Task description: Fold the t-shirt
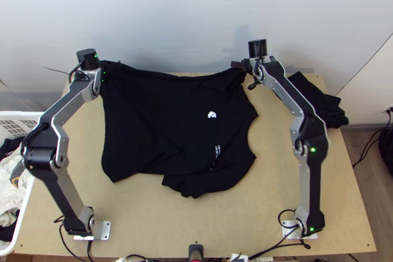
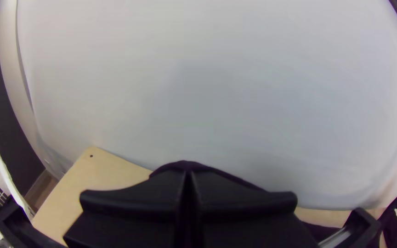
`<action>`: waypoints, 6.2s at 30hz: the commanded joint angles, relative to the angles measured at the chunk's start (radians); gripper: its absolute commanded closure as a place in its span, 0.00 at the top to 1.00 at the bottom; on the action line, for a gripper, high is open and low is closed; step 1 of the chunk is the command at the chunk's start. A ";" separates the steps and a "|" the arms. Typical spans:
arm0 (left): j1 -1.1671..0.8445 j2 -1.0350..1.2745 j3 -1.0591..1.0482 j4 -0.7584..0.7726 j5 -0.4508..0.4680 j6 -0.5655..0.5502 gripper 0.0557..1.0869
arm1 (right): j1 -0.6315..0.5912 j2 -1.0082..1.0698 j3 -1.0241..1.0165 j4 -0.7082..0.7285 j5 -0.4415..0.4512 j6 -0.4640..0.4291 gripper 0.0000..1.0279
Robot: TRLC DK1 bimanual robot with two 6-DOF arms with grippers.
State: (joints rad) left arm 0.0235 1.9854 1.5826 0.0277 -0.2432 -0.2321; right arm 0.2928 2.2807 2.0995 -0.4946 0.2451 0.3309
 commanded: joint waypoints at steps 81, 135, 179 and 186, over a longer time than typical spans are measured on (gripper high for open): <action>-0.063 -0.816 -0.917 -0.864 0.334 0.100 0.73 | 0.282 -1.003 -0.671 -0.318 0.223 -0.030 0.95; 0.075 -0.356 -0.338 -0.692 0.228 -0.110 0.38 | 0.801 -0.730 -1.098 -0.122 -0.227 0.171 0.93; 0.107 -0.450 -0.650 -0.526 0.229 0.209 0.04 | 0.779 -0.688 -1.003 -0.242 -0.224 0.158 0.93; 0.087 -0.566 -0.636 -0.551 0.231 0.182 0.04 | 0.829 -0.650 -1.036 -0.203 -0.224 0.154 0.93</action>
State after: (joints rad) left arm 0.1265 1.5131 0.9451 -0.5163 -0.0128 -0.0322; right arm 1.0931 1.6032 1.0870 -0.7261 0.0246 0.4896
